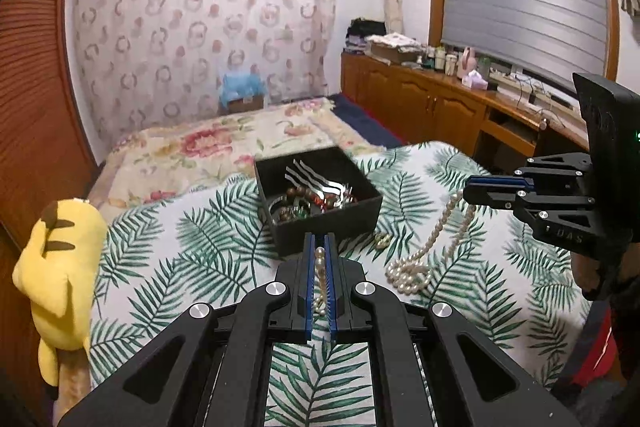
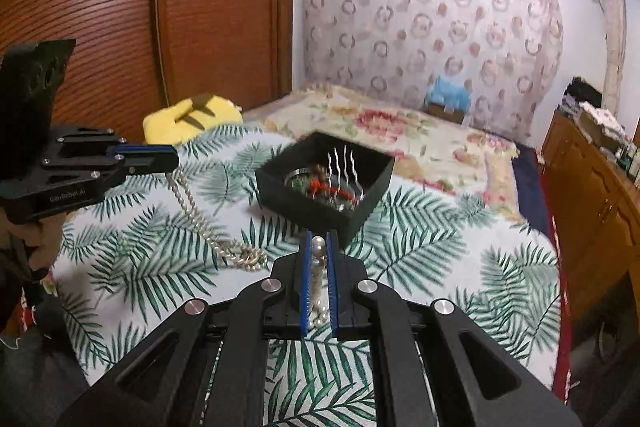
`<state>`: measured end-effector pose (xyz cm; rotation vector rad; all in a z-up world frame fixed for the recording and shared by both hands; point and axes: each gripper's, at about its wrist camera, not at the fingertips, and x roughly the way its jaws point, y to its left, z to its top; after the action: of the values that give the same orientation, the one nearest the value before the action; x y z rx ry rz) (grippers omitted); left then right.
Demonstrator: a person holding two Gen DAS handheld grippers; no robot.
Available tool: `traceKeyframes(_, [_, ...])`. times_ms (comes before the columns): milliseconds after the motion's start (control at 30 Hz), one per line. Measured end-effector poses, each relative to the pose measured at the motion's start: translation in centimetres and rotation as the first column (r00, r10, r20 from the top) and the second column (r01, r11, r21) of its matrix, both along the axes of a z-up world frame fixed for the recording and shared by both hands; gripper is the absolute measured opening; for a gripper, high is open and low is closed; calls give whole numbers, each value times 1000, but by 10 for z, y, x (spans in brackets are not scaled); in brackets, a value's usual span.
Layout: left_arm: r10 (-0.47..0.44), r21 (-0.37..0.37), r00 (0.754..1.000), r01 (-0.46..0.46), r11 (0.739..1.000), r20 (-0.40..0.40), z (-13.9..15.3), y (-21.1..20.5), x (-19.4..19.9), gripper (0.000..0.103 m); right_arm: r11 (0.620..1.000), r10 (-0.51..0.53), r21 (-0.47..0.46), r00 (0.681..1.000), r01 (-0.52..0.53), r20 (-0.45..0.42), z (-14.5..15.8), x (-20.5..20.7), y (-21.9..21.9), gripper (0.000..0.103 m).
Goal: Organize jewelry
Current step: 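Grasp the second pearl strand with the right while the left lifts its pearl necklace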
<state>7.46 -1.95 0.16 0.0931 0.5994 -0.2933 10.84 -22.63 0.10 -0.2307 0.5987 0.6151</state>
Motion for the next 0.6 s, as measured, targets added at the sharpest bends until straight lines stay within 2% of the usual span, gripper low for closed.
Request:
traceKeyframes(200, [3, -1, 999, -3, 1000, 48, 22, 2, -5, 4, 1000, 2, 17, 999, -2, 54, 29, -6, -3, 8])
traceKeyframes(600, [-2, 0, 992, 2, 1000, 125, 57, -3, -3, 4, 1000, 20, 19, 992, -22, 127, 64, -6, 6, 8])
